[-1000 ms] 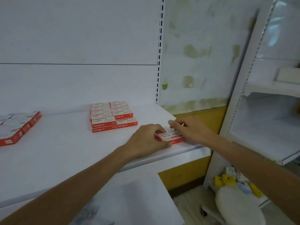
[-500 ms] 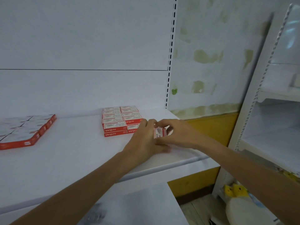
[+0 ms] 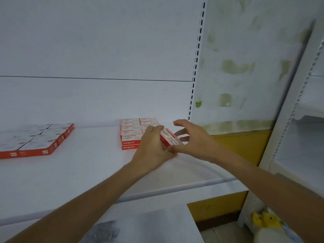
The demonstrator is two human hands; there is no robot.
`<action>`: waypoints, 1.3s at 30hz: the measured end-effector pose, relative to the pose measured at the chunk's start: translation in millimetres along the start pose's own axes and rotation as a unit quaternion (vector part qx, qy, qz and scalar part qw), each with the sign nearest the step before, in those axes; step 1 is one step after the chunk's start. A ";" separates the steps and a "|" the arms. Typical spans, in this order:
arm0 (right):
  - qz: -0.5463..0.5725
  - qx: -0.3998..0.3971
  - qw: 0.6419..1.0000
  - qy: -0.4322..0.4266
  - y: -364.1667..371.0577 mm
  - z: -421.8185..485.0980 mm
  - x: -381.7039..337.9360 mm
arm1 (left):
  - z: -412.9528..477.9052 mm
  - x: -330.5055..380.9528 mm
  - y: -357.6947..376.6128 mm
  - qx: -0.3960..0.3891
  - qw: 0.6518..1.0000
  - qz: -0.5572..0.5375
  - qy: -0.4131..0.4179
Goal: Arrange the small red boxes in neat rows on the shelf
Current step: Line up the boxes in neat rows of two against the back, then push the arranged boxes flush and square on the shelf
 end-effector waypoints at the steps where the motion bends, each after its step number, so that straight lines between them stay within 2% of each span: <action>1: -0.006 0.014 1.000 0.010 0.7 1.1 -0.5 | 1.5 -1.7 -2.2 0.029 1.000 -0.002 -0.011; 3: -0.024 0.032 0.999 0.010 2.1 2.8 -4.7 | 4.3 -1.0 -5.4 0.069 0.997 -0.004 -0.013; 6: -0.029 0.068 0.997 -0.007 0.1 1.7 -12.6 | 4.5 0.0 -8.1 0.078 0.997 -0.008 -0.008; 10: 0.035 0.109 0.993 -0.013 -4.7 4.2 -13.0 | 1.4 -9.6 -17.7 0.087 0.996 0.018 -0.018; 14: 0.067 0.100 0.993 -0.016 1.0 7.5 -12.8 | 0.3 -19.3 -22.6 0.115 0.988 -0.068 -0.072; 19: -0.027 0.074 0.996 -0.052 5.4 15.4 -12.9 | 0.9 -22.0 -24.5 0.128 0.986 -0.074 -0.071; 22: -0.050 0.057 0.996 -0.039 10.7 21.0 -5.7 | 0.2 -22.3 -29.8 0.108 0.993 -0.030 -0.042; 27: -0.073 0.026 0.997 0.006 24.7 32.0 6.6 | -9.9 -28.8 -41.4 -0.027 0.995 0.094 -0.015; 30: -0.079 0.015 0.997 0.012 30.9 39.7 8.2 | -19.8 -33.2 -46.1 -0.074 0.986 0.150 -0.007; 32: -0.080 0.018 0.997 0.006 33.4 44.2 7.2 | -24.9 -37.6 -47.1 -0.074 0.983 0.167 -0.010; 35: -0.074 0.020 0.997 -0.008 38.4 50.2 4.8 | -29.4 -45.7 -50.0 -0.026 0.984 0.169 -0.055; 39: -0.083 0.010 0.996 -0.006 42.2 53.4 5.6 | -28.4 -55.5 -49.4 0.010 0.986 0.107 -0.131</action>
Point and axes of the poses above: each hand's wrist, its own z-axis towards the middle knuckle, its own y-axis out of the palm, x = y × z, the point moved 3 cm from there along z, towards the middle knuckle, and after that the axes turned 10 degrees about y, right-handed, at the moved point
